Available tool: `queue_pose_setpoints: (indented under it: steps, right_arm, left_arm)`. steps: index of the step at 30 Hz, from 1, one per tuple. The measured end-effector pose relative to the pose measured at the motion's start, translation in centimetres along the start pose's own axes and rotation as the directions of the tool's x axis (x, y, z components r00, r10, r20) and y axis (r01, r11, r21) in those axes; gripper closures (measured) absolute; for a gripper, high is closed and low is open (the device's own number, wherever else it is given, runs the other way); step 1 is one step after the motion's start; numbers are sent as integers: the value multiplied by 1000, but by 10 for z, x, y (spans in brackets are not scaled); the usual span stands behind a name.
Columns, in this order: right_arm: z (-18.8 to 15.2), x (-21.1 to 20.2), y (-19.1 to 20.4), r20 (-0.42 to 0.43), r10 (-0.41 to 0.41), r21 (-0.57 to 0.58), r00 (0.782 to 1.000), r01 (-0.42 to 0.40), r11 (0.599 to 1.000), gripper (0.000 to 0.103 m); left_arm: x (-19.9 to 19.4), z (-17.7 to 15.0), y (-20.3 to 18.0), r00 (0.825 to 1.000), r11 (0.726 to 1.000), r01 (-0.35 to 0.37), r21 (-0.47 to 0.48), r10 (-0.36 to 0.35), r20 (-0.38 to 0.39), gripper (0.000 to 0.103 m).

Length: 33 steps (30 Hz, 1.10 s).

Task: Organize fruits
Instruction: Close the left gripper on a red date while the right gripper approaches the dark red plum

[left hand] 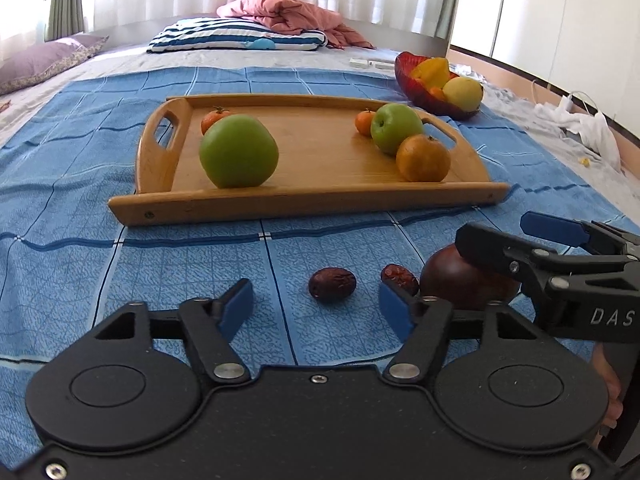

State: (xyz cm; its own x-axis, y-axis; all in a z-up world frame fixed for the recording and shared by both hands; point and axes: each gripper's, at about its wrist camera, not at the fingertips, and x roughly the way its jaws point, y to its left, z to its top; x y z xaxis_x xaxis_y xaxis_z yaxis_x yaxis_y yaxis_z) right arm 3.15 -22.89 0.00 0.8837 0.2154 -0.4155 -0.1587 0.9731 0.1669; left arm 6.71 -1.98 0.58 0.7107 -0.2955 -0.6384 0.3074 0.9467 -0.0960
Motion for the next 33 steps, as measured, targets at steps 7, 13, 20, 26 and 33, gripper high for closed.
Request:
queue_pose_setpoints:
  steps: [7,13,20,26,33]
  right_arm:
    - [-5,-2,4,-12,18,9,1000,-17,1000,0]
    - [-10,-6,10,-29,9,-38,1000,-10,999,0]
    - [-17,-6,14,-42,11,-58,999,-13,998,0]
    - [-24,-6,18,-61,13,-69,998,-17,997,0]
    - [-36,-10,25,-67,-4,-101,998,-3,995,0]
  left_arm:
    - [4,4,0,1000,1000,12,-18,-12,3,54]
    - [7,4,-1,1000,1000,17,-12,-17,-2,70]
    - [6,3,0,1000,1000,26,-10,-26,-4,76]
    - [4,1,-1,1000,1000,15,2,-15,3,77]
    - [4,-3,-4,1000,1000,2,3,-2,6,76]
